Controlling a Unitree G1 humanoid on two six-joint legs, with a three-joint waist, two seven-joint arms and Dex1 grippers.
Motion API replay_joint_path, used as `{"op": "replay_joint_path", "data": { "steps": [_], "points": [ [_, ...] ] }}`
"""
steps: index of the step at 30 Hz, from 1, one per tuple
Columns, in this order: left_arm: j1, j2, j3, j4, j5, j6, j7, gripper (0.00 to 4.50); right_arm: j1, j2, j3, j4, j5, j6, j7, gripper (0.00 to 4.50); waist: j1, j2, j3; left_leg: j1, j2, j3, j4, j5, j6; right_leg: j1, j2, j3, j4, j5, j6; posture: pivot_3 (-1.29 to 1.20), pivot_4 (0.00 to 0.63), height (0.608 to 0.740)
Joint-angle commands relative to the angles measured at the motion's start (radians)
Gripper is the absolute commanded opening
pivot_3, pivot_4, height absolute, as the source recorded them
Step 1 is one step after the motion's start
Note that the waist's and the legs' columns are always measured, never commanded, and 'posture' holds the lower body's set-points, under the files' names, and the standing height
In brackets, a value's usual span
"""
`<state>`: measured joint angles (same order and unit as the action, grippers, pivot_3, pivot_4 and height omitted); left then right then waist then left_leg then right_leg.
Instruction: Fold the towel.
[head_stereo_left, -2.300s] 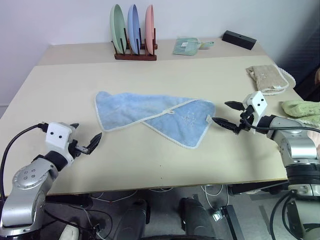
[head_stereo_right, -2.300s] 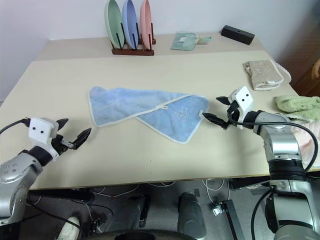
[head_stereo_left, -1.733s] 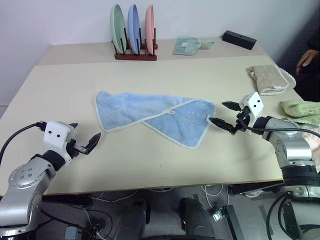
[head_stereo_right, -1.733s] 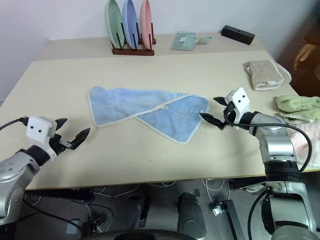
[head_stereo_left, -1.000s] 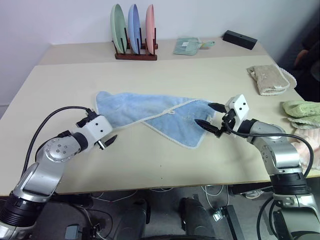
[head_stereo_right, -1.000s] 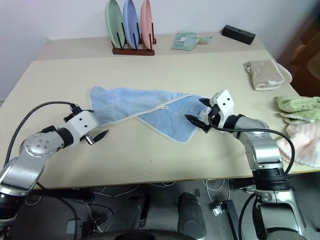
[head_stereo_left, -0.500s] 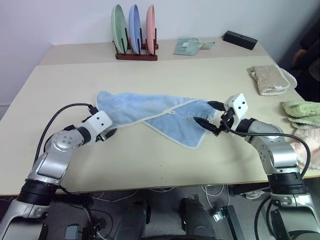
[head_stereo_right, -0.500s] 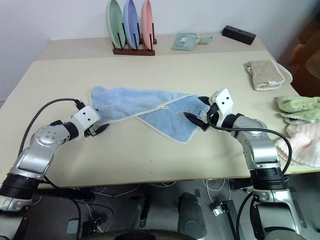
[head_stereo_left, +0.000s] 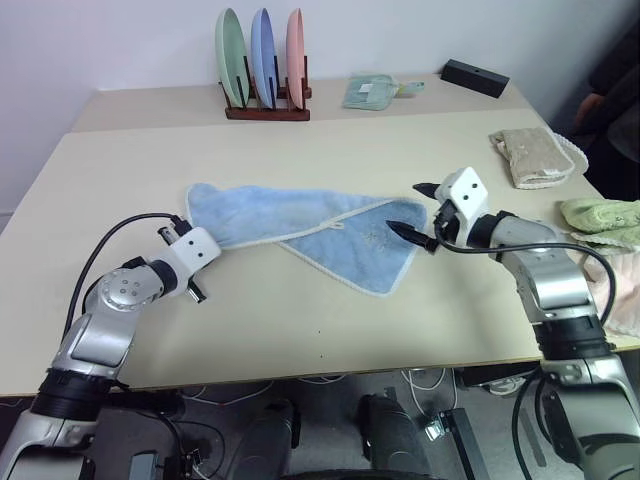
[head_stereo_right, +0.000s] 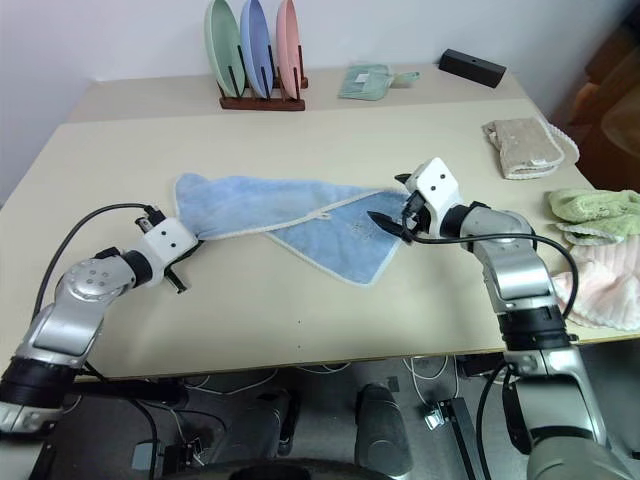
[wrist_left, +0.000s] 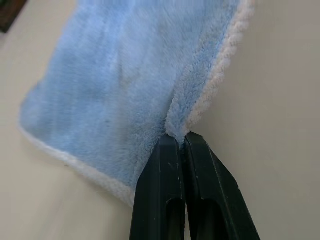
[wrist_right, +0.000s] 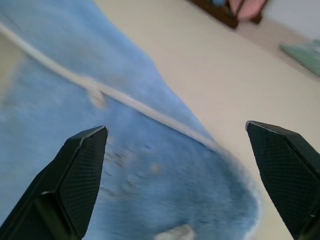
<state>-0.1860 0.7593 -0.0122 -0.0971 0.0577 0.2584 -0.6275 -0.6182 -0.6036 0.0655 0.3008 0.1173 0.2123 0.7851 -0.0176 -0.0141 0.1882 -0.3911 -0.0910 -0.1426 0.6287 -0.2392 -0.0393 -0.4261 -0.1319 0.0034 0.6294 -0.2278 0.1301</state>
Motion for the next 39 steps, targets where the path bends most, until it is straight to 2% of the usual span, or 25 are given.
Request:
{"op": "replay_joint_path", "data": {
  "steps": [1,7,11,14,19,21,22,27,31,36,39],
  "points": [
    [0.035,0.016,0.057,-0.070,-0.019,0.016,-0.005,0.04,-0.104,0.004,0.016,0.168,-0.061,-0.061,-0.008,4.50,0.000,0.000,0.000,0.000,0.000,0.000,0.000,0.000,0.000,0.000,0.000,0.000,0.000,0.000,0.000,0.00,0.150,0.740],
    [0.078,0.011,0.076,-0.120,-0.019,0.049,0.004,0.04,-0.289,0.046,0.039,0.533,-0.127,-0.132,-0.027,4.50,-0.002,0.000,0.000,0.000,0.000,0.000,0.000,0.000,0.000,0.000,0.000,0.000,0.000,0.000,0.000,0.00,0.150,0.740],
    [0.105,0.014,0.085,-0.143,-0.017,0.061,0.006,0.04,-0.361,0.058,0.052,0.678,-0.166,-0.213,-0.008,4.50,-0.003,0.000,0.000,0.000,0.000,0.000,-0.001,0.000,0.000,0.000,0.000,0.001,0.000,0.000,0.000,0.00,0.150,0.740],
    [0.125,0.013,0.087,-0.152,-0.015,0.058,0.008,0.00,-0.409,0.070,0.034,0.758,-0.167,-0.223,-0.014,3.74,-0.004,0.000,0.000,0.000,-0.001,0.000,-0.001,0.000,0.000,-0.001,0.000,0.001,0.000,0.000,0.000,0.00,0.150,0.740],
    [0.146,0.005,0.094,-0.159,-0.017,0.058,0.015,0.00,-0.431,0.074,0.034,0.805,-0.178,-0.236,0.011,1.29,-0.005,0.000,0.000,0.000,-0.001,0.000,-0.001,0.000,0.000,-0.001,0.001,0.001,0.000,0.000,-0.001,0.00,0.150,0.740],
    [0.158,0.003,0.097,-0.159,-0.016,0.053,0.017,0.00,-0.432,0.074,0.034,0.811,-0.182,-0.243,0.016,0.17,-0.005,0.000,0.000,0.000,-0.001,0.000,-0.001,0.000,0.000,-0.001,0.001,0.001,0.000,0.000,-0.001,0.00,0.150,0.740],
    [0.162,0.003,0.098,-0.157,-0.016,0.049,0.017,0.00,-0.433,0.074,0.033,0.813,-0.184,-0.246,0.016,0.03,-0.005,0.000,0.000,0.000,-0.001,0.000,-0.001,0.000,0.000,-0.001,0.001,0.001,0.000,0.000,-0.001,0.00,0.150,0.740],
    [0.154,-0.009,0.118,-0.136,-0.031,0.040,0.025,0.00,-0.441,0.060,0.034,0.793,-0.201,-0.291,-0.013,0.03,-0.005,0.001,0.000,0.000,-0.001,0.000,-0.001,0.000,0.000,-0.001,0.001,0.001,0.000,0.000,-0.001,0.00,0.150,0.740],
    [0.046,-0.028,0.149,-0.063,-0.053,0.019,0.059,0.00,-0.498,0.025,0.032,0.779,-0.236,-0.373,-0.092,0.03,-0.002,0.002,0.002,0.000,-0.001,0.000,0.000,0.000,0.000,-0.001,0.001,0.001,0.001,0.001,-0.001,0.00,0.150,0.740],
    [-0.168,-0.031,0.168,0.100,-0.046,-0.049,0.121,0.00,-0.608,0.000,0.017,0.797,-0.251,-0.427,-0.151,0.03,-0.003,0.002,0.002,-0.001,-0.002,0.000,0.000,0.000,-0.001,-0.002,0.001,0.001,0.001,0.001,-0.001,0.00,0.150,0.740],
    [-0.483,0.005,0.207,0.315,-0.052,-0.142,0.188,0.00,-0.754,-0.034,0.015,0.780,-0.277,-0.507,-0.209,0.03,-0.002,0.001,0.005,-0.002,-0.002,0.000,0.000,0.001,-0.001,-0.003,0.001,0.001,0.001,0.002,-0.001,0.00,0.150,0.740]
  ]
}}
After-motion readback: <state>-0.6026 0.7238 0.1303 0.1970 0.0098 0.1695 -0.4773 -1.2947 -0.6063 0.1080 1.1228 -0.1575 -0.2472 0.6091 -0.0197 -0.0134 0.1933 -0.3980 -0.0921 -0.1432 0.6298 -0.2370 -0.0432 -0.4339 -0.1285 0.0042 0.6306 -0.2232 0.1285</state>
